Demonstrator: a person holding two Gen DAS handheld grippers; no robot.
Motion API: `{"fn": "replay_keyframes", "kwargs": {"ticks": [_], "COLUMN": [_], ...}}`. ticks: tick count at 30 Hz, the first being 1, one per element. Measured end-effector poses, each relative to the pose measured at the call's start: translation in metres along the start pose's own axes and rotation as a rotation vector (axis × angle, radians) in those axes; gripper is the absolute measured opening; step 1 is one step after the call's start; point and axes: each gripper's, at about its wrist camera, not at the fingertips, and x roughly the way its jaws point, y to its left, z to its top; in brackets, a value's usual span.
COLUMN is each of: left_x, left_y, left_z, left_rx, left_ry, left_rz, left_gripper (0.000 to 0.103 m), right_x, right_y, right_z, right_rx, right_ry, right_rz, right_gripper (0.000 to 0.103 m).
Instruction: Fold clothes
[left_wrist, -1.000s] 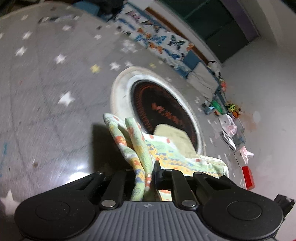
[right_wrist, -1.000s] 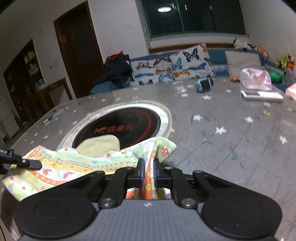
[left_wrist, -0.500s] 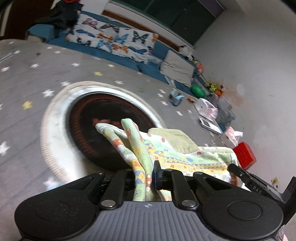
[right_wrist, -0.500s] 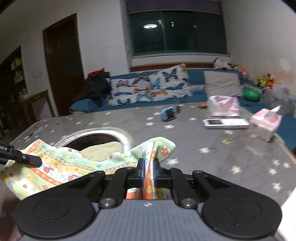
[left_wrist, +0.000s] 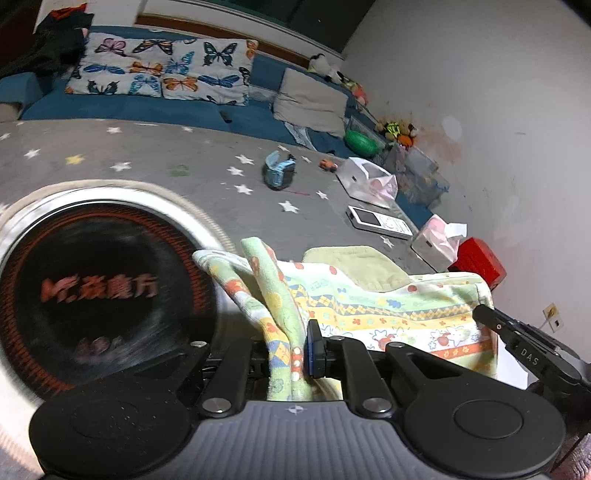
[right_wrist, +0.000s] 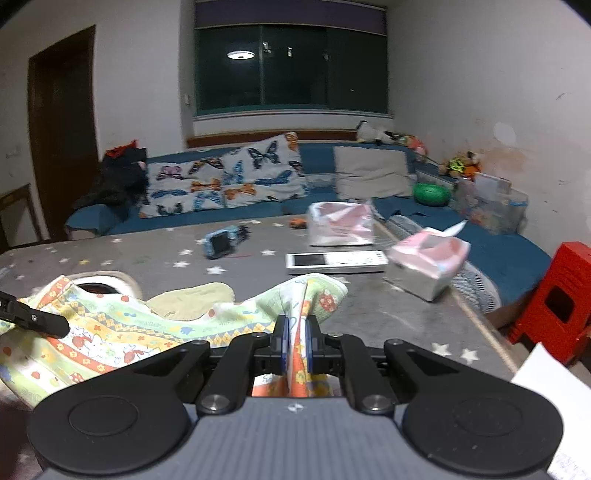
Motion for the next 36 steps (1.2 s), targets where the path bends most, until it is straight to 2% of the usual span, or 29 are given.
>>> {"fn": "replay_keyframes", "kwargs": {"ticks": [6, 13, 28, 32, 34, 36], "left_x": [0.032, 0.061, 0.072, 0.069, 0.066, 0.062], "left_y": [-0.024, -0.03, -0.015, -0.011, -0.011, -0.011], "left_z": [0.007, 0.003, -0.006, -0.004, -0.001, 0.001], "left_rx": [0.058, 0.074, 0.09, 0.083, 0.082, 0.087], "left_ry": [0.021, 0.078, 0.129, 0.13, 0.126, 0.112], "left_rz": [-0.001, 0.006, 0.037, 0.054, 0.066, 0.091], "left_gripper": [0.011, 0.011, 0.012, 0.02, 0.02, 0.04], "right_x": [0.014, 0.034, 0.064, 0.059, 0.056, 0.052], "right_y": [-0.025, -0.044, -0.053, -0.054, -0.055, -0.056], "right_z": [-0.002, -0.014, -0.043, -0.038, -0.035, -0.032], "right_rx": [0.025, 0.042, 0.033, 0.036, 0.039, 0.043], "right_ry": [0.015, 0.072, 0.184, 0.171, 0.161, 0.15], "right_rz": [-0.051, -0.083, -0.089, -0.094, -0.097, -0.101], "right_gripper": [0.008, 0.008, 0.011, 0.015, 0.016, 0.016]}}
